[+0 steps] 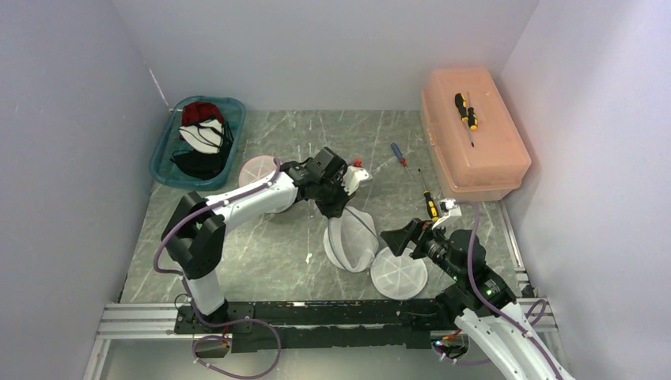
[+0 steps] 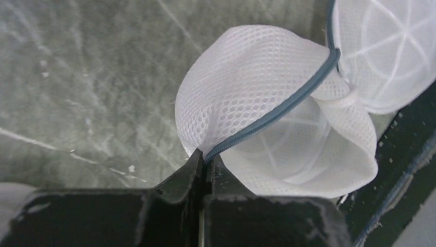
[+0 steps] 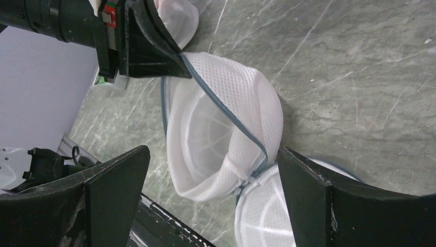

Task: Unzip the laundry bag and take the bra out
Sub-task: Adjust the laundry bag at the center of the board.

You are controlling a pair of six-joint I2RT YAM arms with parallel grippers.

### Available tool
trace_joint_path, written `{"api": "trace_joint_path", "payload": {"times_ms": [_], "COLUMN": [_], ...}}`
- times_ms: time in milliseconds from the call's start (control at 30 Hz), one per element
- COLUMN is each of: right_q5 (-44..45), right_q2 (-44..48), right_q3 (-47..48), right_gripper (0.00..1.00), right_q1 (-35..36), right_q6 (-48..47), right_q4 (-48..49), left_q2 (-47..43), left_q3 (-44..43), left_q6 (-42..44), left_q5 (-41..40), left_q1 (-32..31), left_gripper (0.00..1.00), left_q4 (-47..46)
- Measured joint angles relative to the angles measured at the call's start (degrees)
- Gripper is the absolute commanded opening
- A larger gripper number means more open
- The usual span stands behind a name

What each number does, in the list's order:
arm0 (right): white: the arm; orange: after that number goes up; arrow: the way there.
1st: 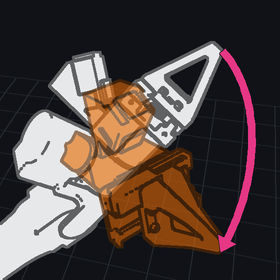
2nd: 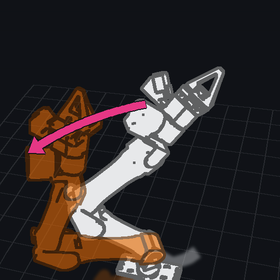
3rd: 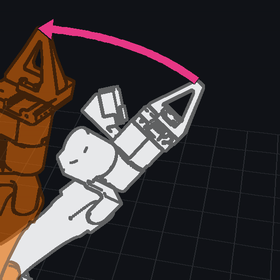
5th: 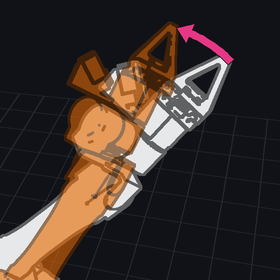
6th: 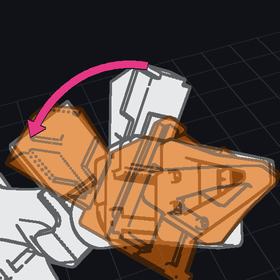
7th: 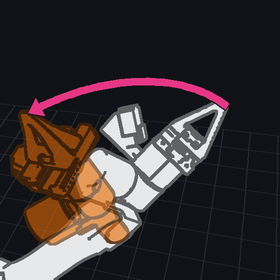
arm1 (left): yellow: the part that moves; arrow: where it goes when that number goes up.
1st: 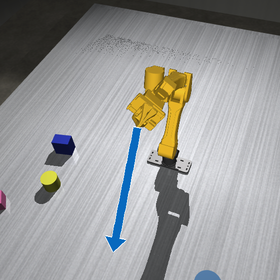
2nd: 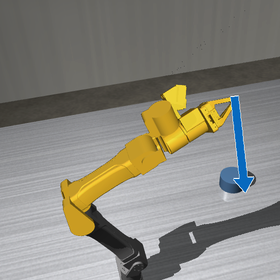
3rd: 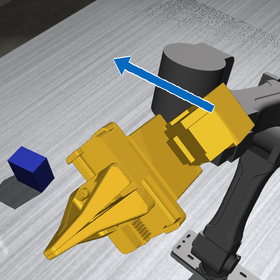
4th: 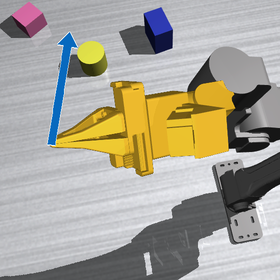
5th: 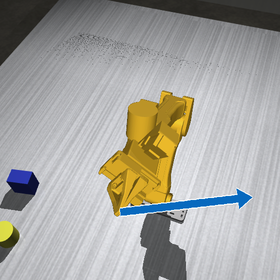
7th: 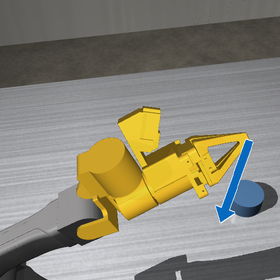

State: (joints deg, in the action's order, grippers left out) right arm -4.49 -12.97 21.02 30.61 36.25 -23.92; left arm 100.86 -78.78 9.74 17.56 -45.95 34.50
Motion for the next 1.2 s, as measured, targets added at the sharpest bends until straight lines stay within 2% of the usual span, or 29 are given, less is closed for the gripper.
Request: {"api": "trace_joint_path", "payload": {"times_ms": [133,367,467,600,733,833,1200], "right_q5": [2.1,9.2,12.2,16.0,17.3,17.4,18.4], "right_q2": [-1.2,-9.0,-12.0,-14.1,-16.9,-22.7,-40.5], "right_q3": [0.0,0.3,0.3,0.3,-0.2,-0.3,-0.5], "right_gripper": [1.0,1.0,1.0,0.92,0.77,0.67,0.49], "right_q1": [0.0,0.0,0.0,0.0,0.0,0.0,0.0], "right_q6": [0.9,4.7,7.6,11.4,12.6,12.8,12.2], "right_q4": [0.0,-0.4,-1.4,-3.3,-2.6,-0.7,8.2], "left_q2": [-2.9,-19.2,-23.0,-24.7,-25.9,-26.9,-28.0], "left_q3": [2.0,15.3,20.0,25.4,28.0,28.1,28.1], "left_q6": [-6.1,-26.0,-34.7,-44.1,-48.1,-49.0,-49.4], "left_q5": [-6.5,-19.9,-25.1,-29.7,-31.4,-31.8,-32.0], "left_q1": [0.0,0.0,0.0,0.1,0.1,0.1,0.1], "left_gripper": [0.03,0.03,0.03,0.03,0.03,0.03,0.03], "left_q4": [-2.8,-9.7,-11.6,-12.4,-12.4,-12.7,-12.8]}}
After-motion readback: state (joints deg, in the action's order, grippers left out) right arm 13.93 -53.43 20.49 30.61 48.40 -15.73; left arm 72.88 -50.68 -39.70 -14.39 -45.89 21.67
